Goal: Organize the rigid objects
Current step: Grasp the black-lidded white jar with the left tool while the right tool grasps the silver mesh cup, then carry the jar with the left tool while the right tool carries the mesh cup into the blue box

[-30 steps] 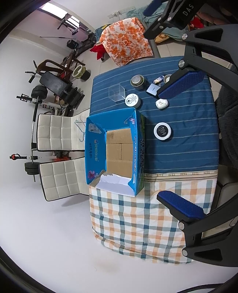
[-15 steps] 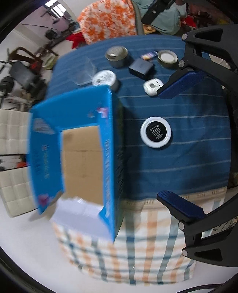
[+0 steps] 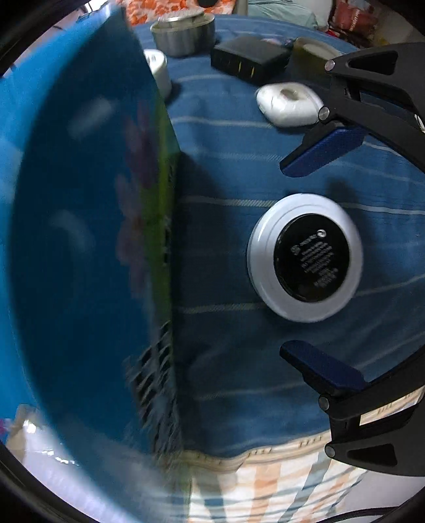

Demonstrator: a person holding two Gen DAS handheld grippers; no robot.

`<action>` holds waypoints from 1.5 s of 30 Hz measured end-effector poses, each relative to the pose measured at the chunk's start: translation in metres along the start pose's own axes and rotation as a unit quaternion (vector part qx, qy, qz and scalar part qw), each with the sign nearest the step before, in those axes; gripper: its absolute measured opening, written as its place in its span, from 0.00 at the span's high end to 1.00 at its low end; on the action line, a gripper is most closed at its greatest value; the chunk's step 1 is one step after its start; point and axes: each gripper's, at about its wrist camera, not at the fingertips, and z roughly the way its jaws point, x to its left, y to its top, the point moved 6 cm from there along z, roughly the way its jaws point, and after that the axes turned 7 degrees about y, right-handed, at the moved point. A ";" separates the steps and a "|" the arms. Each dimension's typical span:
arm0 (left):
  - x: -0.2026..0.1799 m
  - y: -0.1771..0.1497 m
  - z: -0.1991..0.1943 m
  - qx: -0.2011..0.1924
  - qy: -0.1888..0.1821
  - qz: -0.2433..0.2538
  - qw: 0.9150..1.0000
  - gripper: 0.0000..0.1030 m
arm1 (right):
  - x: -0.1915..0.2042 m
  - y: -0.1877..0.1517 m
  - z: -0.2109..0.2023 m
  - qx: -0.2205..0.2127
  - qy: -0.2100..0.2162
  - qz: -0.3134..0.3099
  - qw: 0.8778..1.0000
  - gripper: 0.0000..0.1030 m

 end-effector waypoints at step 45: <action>0.025 -0.046 -0.026 -0.048 0.009 -0.050 0.998 0.28 | 0.027 0.009 0.032 0.067 0.005 -0.065 0.996 0.30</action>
